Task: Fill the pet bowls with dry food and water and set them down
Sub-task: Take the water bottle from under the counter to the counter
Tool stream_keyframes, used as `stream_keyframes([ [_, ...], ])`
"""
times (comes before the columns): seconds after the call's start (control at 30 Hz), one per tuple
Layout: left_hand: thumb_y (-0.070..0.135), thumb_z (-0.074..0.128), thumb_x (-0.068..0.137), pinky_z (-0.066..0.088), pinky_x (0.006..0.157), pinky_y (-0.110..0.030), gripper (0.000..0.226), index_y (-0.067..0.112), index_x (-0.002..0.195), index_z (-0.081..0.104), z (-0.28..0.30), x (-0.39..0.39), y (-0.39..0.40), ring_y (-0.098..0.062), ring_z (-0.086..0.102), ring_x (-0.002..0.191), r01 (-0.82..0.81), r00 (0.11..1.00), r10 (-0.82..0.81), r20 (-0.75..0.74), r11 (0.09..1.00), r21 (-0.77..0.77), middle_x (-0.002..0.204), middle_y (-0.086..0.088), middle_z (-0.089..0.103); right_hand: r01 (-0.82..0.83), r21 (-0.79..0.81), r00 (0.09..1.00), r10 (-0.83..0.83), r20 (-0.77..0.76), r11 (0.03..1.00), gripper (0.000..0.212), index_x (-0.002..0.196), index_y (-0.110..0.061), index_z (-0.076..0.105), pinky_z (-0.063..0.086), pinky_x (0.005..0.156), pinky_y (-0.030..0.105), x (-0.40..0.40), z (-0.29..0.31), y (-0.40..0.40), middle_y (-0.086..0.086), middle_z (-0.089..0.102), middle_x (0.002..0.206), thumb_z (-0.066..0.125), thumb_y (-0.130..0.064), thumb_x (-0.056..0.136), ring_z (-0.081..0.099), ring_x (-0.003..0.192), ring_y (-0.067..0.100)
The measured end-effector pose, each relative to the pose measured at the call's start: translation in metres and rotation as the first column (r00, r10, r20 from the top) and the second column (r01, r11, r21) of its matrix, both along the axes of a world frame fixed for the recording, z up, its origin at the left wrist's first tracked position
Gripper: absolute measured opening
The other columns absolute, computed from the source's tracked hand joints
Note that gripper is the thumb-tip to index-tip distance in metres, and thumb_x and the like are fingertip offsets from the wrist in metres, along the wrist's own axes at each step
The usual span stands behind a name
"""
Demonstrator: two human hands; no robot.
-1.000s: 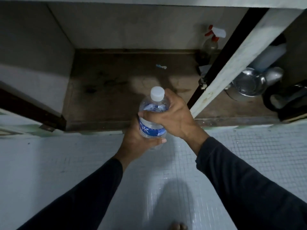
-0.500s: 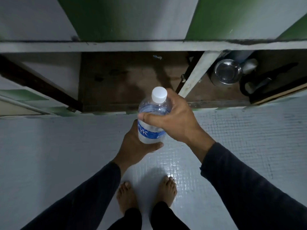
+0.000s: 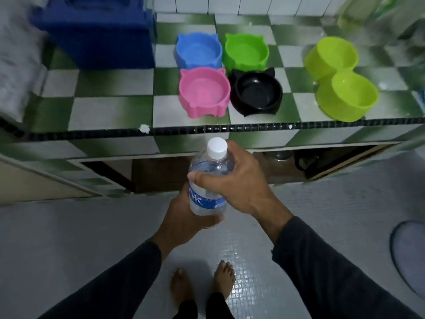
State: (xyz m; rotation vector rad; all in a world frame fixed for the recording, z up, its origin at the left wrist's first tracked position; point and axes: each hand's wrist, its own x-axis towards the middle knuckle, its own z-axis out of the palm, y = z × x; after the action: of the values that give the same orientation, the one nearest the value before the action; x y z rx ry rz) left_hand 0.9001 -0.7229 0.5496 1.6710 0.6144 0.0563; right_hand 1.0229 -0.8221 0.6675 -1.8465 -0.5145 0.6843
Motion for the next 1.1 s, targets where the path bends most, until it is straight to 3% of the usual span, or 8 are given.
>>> stream_keyframes([
  [0.13, 0.010, 0.094, 0.072, 0.057, 0.090, -0.063, 0.078, 0.021, 0.139, 0.055, 0.061, 0.007, 0.008, -0.030, 0.069, 0.114, 0.079, 0.992, -0.074, 0.102, 0.996, -0.044, 0.125, -0.008, 0.070, 0.011, 0.064, 0.999, -0.013, 0.038, 0.998, 0.053, 0.106, -0.023, 0.064, 0.061, 0.077, 0.031, 0.001, 0.064, 0.005, -0.007, 0.074, 0.095, 0.096, -0.032, 0.064, 0.072, 0.086, 0.008],
  [0.3, 0.013, 0.095, 0.070, 0.058, 0.096, -0.047, 0.081, 0.025, 0.139, 0.053, 0.124, 0.013, 0.015, -0.023, 0.068, 0.118, 0.038, 0.984, -0.036, 0.175, 0.999, -0.009, 0.130, 0.001, 0.070, 0.008, 0.130, 0.995, -0.021, 0.101, 0.991, 0.050, 0.100, -0.023, 0.065, 0.061, 0.079, 0.039, 0.001, 0.129, 0.010, -0.003, 0.074, 0.093, 0.094, -0.035, 0.060, 0.073, 0.086, 0.017],
  [0.4, 0.011, 0.091, 0.076, 0.055, 0.098, -0.029, 0.069, 0.027, 0.133, 0.056, 0.160, 0.021, 0.018, -0.009, 0.066, 0.118, 0.046, 0.974, -0.051, 0.222, 0.999, 0.025, 0.125, 0.017, 0.070, 0.007, 0.156, 0.986, -0.032, 0.161, 0.988, 0.049, 0.100, -0.025, 0.065, 0.058, 0.075, 0.030, 0.002, 0.163, 0.010, -0.008, 0.072, 0.091, 0.094, -0.034, 0.062, 0.071, 0.084, 0.011],
  [0.5, 0.036, 0.097, 0.064, 0.057, 0.099, -0.038, 0.085, 0.035, 0.137, 0.053, 0.187, 0.024, 0.021, -0.010, 0.067, 0.117, 0.024, 0.969, -0.036, 0.245, 0.998, 0.054, 0.128, 0.015, 0.069, 0.007, 0.164, 0.978, -0.041, 0.206, 0.986, 0.049, 0.103, -0.028, 0.065, 0.054, 0.075, 0.022, 0.004, 0.193, 0.008, -0.015, 0.071, 0.091, 0.095, -0.033, 0.063, 0.069, 0.085, 0.005],
  [0.6, 0.054, 0.096, 0.057, 0.058, 0.099, -0.042, 0.093, 0.038, 0.137, 0.051, 0.209, 0.033, 0.022, -0.010, 0.067, 0.117, 0.022, 0.959, -0.044, 0.281, 0.997, 0.079, 0.129, 0.016, 0.068, 0.024, 0.171, 0.968, -0.066, 0.242, 0.985, 0.053, 0.104, -0.028, 0.065, 0.058, 0.076, 0.028, 0.007, 0.219, 0.006, -0.011, 0.072, 0.094, 0.094, -0.040, 0.061, 0.070, 0.087, 0.007],
  [0.7, 0.043, 0.097, 0.062, 0.057, 0.099, -0.036, 0.088, 0.038, 0.137, 0.050, 0.230, 0.046, 0.020, -0.010, 0.066, 0.119, 0.038, 0.942, -0.076, 0.327, 0.992, 0.119, 0.130, 0.017, 0.067, 0.054, 0.172, 0.955, -0.101, 0.279, 0.984, 0.059, 0.103, -0.027, 0.064, 0.061, 0.082, 0.041, 0.011, 0.239, 0.004, -0.008, 0.073, 0.096, 0.091, -0.052, 0.056, 0.071, 0.090, 0.013],
  [0.87, 0.035, 0.096, 0.065, 0.056, 0.093, -0.021, 0.081, 0.045, 0.131, 0.050, 0.250, 0.068, 0.015, -0.002, 0.066, 0.115, 0.093, 0.918, -0.140, 0.370, 0.985, 0.143, 0.125, 0.024, 0.068, 0.101, 0.179, 0.934, -0.155, 0.322, 0.979, 0.057, 0.099, -0.028, 0.063, 0.058, 0.072, 0.029, 0.021, 0.263, -0.008, -0.008, 0.071, 0.093, 0.091, -0.053, 0.056, 0.070, 0.086, 0.009],
  [1.1, 0.033, 0.099, 0.064, 0.059, 0.095, -0.042, 0.087, 0.032, 0.137, 0.051, 0.258, 0.111, 0.002, -0.011, 0.068, 0.117, 0.175, 0.891, -0.230, 0.393, 0.970, 0.170, 0.129, 0.012, 0.069, 0.202, 0.200, 0.897, -0.263, 0.354, 0.959, 0.051, 0.095, -0.024, 0.064, 0.057, 0.070, 0.029, 0.045, 0.277, -0.030, -0.009, 0.071, 0.087, 0.093, -0.046, 0.060, 0.070, 0.081, 0.009],
])
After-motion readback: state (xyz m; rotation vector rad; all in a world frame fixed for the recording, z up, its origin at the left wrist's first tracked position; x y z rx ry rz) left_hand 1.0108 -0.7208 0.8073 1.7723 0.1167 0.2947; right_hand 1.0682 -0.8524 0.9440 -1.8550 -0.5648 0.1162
